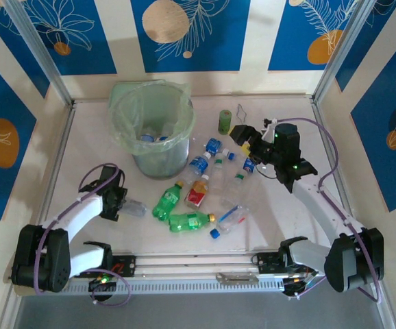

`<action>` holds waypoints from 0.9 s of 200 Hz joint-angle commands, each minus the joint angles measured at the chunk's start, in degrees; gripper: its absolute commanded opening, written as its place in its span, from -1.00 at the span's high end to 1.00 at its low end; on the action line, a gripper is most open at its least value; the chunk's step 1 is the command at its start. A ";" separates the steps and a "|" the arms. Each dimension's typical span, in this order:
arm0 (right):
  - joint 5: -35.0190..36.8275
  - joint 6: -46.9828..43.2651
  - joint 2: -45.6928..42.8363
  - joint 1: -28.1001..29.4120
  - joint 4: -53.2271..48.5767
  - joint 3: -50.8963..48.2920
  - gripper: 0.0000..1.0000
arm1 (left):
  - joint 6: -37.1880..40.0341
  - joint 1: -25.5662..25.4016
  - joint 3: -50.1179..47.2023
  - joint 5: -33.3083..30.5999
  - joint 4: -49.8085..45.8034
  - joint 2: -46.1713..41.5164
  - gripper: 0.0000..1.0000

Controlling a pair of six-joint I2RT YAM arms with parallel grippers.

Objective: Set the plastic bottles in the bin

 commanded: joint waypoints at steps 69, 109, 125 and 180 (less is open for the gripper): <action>-4.34 0.24 3.69 0.94 -0.29 0.57 -0.98 | 7.86 2.15 -2.71 -9.12 11.20 -8.23 0.19; -3.41 -0.43 2.81 1.01 -1.07 0.53 -0.98 | 23.52 8.40 2.80 -11.14 10.45 -15.04 0.20; -3.15 -0.49 2.65 0.97 -1.00 0.40 -0.98 | 31.65 10.24 7.63 -12.59 9.28 -16.17 0.21; -3.23 -0.50 2.54 1.16 -0.58 0.66 -0.98 | 54.87 11.55 26.26 -14.07 11.73 -14.11 0.21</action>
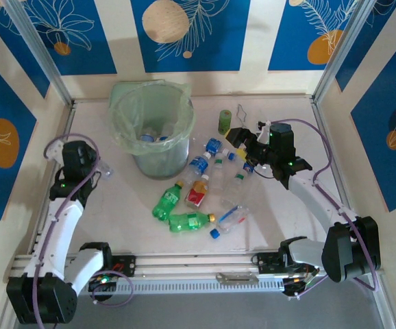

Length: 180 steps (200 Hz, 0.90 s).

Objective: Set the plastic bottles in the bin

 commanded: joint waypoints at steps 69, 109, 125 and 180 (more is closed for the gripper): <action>-0.87 -0.63 -0.83 0.70 -0.03 0.51 -0.98 | 14.29 0.22 29.38 19.25 7.44 8.83 0.21; -0.96 -0.52 -1.09 0.88 -0.04 0.22 -0.98 | 10.77 -5.47 31.86 25.64 16.70 11.92 0.24; -0.96 -0.48 -1.31 1.05 -0.10 0.13 -0.98 | 13.10 -9.46 32.25 25.92 20.61 13.55 0.24; -0.61 -0.67 -2.01 1.07 -0.76 -0.29 -0.98 | 24.83 -18.51 39.67 29.11 16.81 24.76 0.23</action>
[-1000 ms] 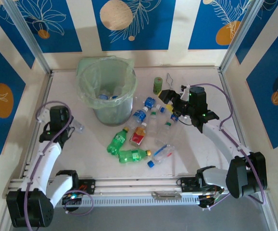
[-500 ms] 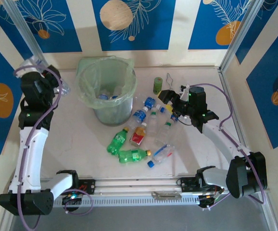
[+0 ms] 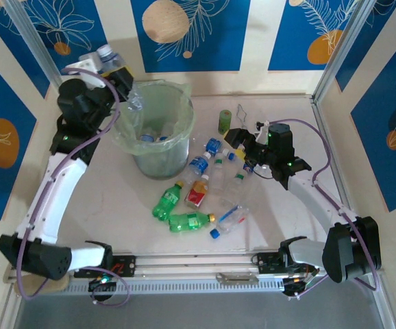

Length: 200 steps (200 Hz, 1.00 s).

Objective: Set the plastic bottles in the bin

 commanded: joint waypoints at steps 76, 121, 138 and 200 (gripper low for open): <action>-0.26 -0.50 -1.06 0.69 -0.80 -0.11 -0.98 | 15.63 -4.54 4.99 3.37 -13.30 12.09 0.19; -0.08 -0.29 -0.60 0.95 -0.97 0.13 -0.98 | 18.48 -5.02 5.75 2.74 -19.06 14.91 0.06; 0.10 -0.23 -0.44 1.01 -1.07 0.30 -0.98 | 18.70 -5.14 5.58 1.78 -19.72 15.21 -0.02; 0.07 -1.10 1.22 1.03 -2.30 2.33 -0.98 | 18.97 -5.30 5.31 0.68 -19.85 13.80 -0.51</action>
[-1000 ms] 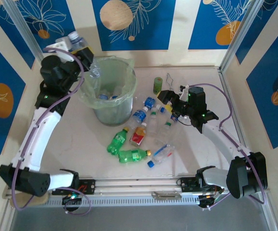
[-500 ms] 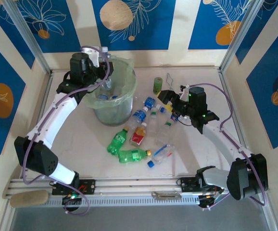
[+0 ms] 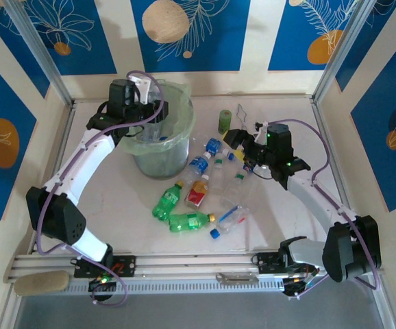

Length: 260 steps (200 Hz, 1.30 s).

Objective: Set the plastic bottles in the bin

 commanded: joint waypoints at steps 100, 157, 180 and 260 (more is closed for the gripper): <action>13.49 -30.64 8.05 -3.55 -28.69 20.58 -0.98 | -13.96 -3.11 -13.35 9.58 18.49 -15.38 -0.99; 28.22 -49.86 20.97 -4.26 -46.09 37.67 -0.98 | -20.64 -14.78 -24.89 3.44 29.19 -16.78 -0.99; 34.44 -54.67 25.64 -4.55 -48.92 41.91 -0.98 | -17.43 -20.59 -24.00 -0.24 27.02 -13.88 -0.99; 29.63 -60.28 39.63 -12.16 -50.15 51.42 -1.00 | -14.32 -27.06 -21.01 -3.71 24.73 -5.67 -0.99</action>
